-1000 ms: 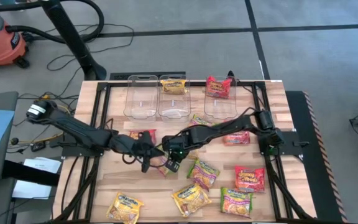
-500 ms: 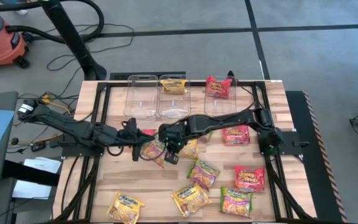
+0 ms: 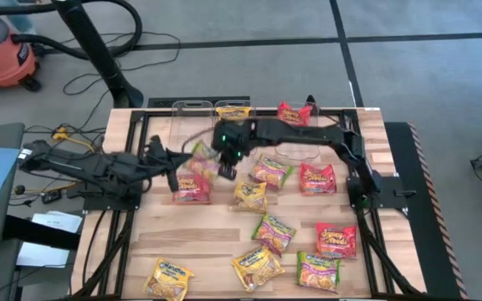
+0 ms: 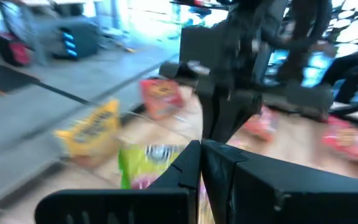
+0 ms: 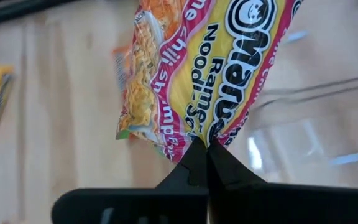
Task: Sort Maruchan noodles
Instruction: Put the green noodle pack into the left transparent bin
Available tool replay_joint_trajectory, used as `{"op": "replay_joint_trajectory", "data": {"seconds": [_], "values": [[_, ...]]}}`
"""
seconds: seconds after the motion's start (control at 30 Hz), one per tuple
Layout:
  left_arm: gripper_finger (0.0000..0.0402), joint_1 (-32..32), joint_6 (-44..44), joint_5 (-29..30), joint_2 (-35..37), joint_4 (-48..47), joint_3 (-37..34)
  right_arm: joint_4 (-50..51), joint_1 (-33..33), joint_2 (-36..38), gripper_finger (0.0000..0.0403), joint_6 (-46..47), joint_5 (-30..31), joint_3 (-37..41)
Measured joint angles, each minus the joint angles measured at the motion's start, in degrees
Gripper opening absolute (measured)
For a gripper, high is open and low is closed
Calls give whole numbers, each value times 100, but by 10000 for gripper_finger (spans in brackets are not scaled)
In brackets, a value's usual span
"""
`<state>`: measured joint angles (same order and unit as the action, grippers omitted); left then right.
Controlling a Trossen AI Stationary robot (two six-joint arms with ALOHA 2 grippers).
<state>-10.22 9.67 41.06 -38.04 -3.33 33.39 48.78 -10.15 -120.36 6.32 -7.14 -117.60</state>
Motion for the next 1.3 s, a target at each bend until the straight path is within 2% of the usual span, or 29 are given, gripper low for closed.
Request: {"op": "replay_joint_trajectory", "data": {"seconds": [0.23, 0.37, 0.57, 0.77, 0.97, 1.1, 1.3], "values": [[0, 634, -1133, 284, 184, -33, 0, -206, -692, 9, 2, -505, 19, -203], [7, 1085, -1322, -56, 182, -30, -2, -194, -945, 9, 2, -679, 17, -204], [62, 1984, -730, -825, 180, -20, -1, -206, -1018, 9, 3, -1182, 5, -204], [136, 2888, 64, -1161, 121, 55, -1, -103, -966, 9, 3, -2157, -31, -204], [180, 3898, 448, -2392, -107, 358, -2, -319, -951, 9, 3, -2902, -24, -204], [182, 4530, 454, -3234, -369, 466, -2, -656, -995, 9, 3, -3164, -24, -204], [182, 5427, 494, -4678, -760, 708, -4, -781, -1164, 9, 3, -3084, 159, -204]]}}
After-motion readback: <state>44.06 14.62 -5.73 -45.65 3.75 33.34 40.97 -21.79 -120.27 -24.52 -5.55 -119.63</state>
